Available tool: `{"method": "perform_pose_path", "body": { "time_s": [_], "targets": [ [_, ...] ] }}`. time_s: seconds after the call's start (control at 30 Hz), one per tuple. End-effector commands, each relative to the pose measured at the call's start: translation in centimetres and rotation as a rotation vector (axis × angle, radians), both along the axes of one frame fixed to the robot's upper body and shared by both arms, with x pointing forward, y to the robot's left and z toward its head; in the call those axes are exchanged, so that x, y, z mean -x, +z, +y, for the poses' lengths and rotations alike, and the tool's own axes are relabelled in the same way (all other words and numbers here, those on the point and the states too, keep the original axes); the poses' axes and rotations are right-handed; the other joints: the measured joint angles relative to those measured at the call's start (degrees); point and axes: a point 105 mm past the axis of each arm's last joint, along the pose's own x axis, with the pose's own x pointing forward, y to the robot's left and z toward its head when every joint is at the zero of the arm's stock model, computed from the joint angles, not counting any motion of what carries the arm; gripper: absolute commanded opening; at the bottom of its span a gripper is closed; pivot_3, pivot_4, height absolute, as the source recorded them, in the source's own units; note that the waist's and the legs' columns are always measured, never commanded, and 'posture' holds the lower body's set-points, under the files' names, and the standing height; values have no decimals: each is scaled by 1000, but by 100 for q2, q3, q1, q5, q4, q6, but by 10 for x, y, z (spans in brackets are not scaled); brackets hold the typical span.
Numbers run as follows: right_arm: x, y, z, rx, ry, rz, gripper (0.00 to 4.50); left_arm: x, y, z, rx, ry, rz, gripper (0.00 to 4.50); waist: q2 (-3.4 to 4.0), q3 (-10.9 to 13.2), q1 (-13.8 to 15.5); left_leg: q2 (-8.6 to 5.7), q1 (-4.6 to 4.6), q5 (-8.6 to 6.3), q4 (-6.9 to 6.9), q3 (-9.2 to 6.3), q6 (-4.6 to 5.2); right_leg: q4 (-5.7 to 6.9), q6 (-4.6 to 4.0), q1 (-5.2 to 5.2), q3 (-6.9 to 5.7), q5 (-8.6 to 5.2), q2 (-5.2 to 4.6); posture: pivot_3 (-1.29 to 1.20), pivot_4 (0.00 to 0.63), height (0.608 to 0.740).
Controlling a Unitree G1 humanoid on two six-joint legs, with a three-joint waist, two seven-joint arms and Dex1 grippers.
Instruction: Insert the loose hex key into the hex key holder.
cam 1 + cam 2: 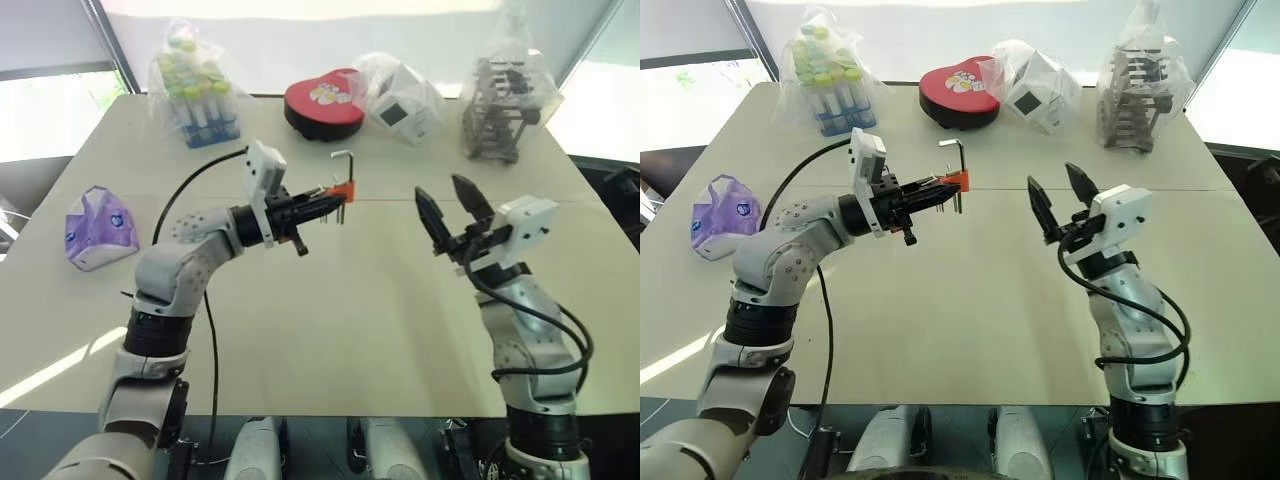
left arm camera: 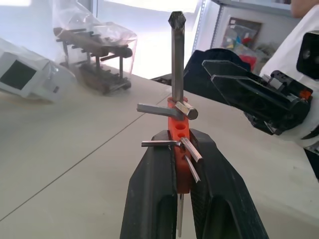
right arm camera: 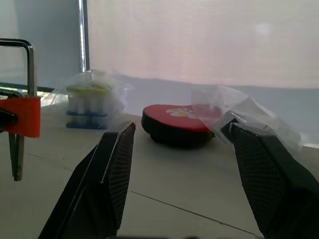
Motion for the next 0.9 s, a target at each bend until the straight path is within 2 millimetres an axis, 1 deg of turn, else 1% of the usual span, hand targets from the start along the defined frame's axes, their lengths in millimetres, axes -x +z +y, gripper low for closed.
{"method": "perform_pose_path", "body": {
  "time_s": [0.03,0.1,0.17,0.23,0.27,0.3,0.4,0.5,0.53,0.57,0.6,0.67,0.7,0.73,0.77,0.8,0.83,0.87,0.9],
  "targets": [
    [5,14,-8,6,-14,-58,3115,7,2,-8,44,-38,-2,0,0,0,9,0,0,0,0,0,0,0,0,0,0,0,0,0,150,740],
    [4,15,-9,11,-17,-60,3115,6,-7,-11,82,-44,75,0,0,0,12,-1,-1,0,1,0,0,-2,0,1,0,0,-1,0,150,740],
    [4,16,-10,18,-17,-62,3115,13,-22,-19,62,-84,131,0,0,0,12,-1,-2,0,1,0,0,-2,0,1,1,0,-1,0,150,740],
    [3,18,-9,27,-15,-66,3115,24,-30,-25,-23,-121,55,0,0,0,11,-1,-2,0,1,0,0,-2,0,1,1,0,-1,0,150,740],
    [2,19,-10,29,-18,-70,3115,27,-28,-26,-44,-124,11,0,0,0,9,-1,-2,0,1,0,0,-2,0,1,0,0,-1,0,150,740],
    [2,19,-11,29,-21,-72,3115,25,-25,-25,-49,-107,-30,0,0,0,11,-1,-2,0,1,0,0,-1,0,0,0,0,-1,0,150,740],
    [0,20,-10,27,-21,-74,3115,12,-21,-21,-78,-29,-133,0,0,0,18,-1,-3,0,2,0,0,-1,-1,0,0,0,-1,0,150,740],
    [0,19,-5,28,-11,-73,3115,11,-22,-20,-103,-24,-177,0,1,-1,24,-2,-3,0,2,0,1,-3,-1,0,0,0,-1,0,150,740],
    [-1,19,-5,29,-9,-73,3115,12,-25,-20,-133,-30,-209,0,1,-1,22,-2,-3,0,2,1,1,-4,-1,0,0,0,-1,0,150,740],
    [-1,19,-4,29,-9,-73,3115,14,-29,-21,-151,-38,-215,0,1,-1,22,-2,-4,0,2,1,1,-4,-1,0,0,0,-1,0,150,740],
    [-1,19,-4,29,-9,-73,3115,15,-30,-21,-128,-44,-191,0,2,-1,21,-2,-4,0,2,1,1,-5,-1,0,0,0,-1,0,150,740],
    [-3,19,-5,31,-9,-74,3115,17,-33,-22,-136,-57,-194,0,1,-1,19,-1,-4,0,2,1,1,-4,-1,0,0,0,-1,0,150,740],
    [-3,19,-4,32,-9,-75,3115,17,-34,-21,-140,-51,-213,0,1,-1,19,-1,-5,0,2,1,1,-4,-1,0,0,0,-1,0,150,740],
    [-4,19,-4,32,-9,-76,3115,17,-33,-20,-181,-36,-280,0,1,-1,21,-1,-4,0,2,1,1,-4,-1,0,0,0,-1,0,150,740],
    [-4,19,-4,37,-7,-78,3115,15,-25,-20,-104,-25,-229,0,1,-1,20,-1,-4,0,2,0,1,-3,-1,0,0,0,-1,0,150,740],
    [-5,20,-4,38,-5,-79,3115,11,-24,-18,-68,-4,-189,0,2,-1,21,-1,-4,0,2,0,1,-3,-1,0,0,0,-1,0,150,740],
    [-5,20,-3,35,0,-79,3115,10,-34,-16,-120,-2,-198,0,2,-1,24,-1,-4,0,2,1,1,-3,-1,1,0,0,-1,0,150,740],
    [-5,20,-1,37,11,-77,3115,12,-39,-15,-126,-15,-183,0,2,-1,19,-1,-4,0,2,0,1,-3,-1,1,0,0,-2,0,150,740],
    [-4,22,7,29,51,-74,3115,16,-39,-18,-129,-34,-184,0,2,-1,16,-1,-3,0,2,1,2,-4,0,1,0,0,-2,0,150,740]
  ]
}}
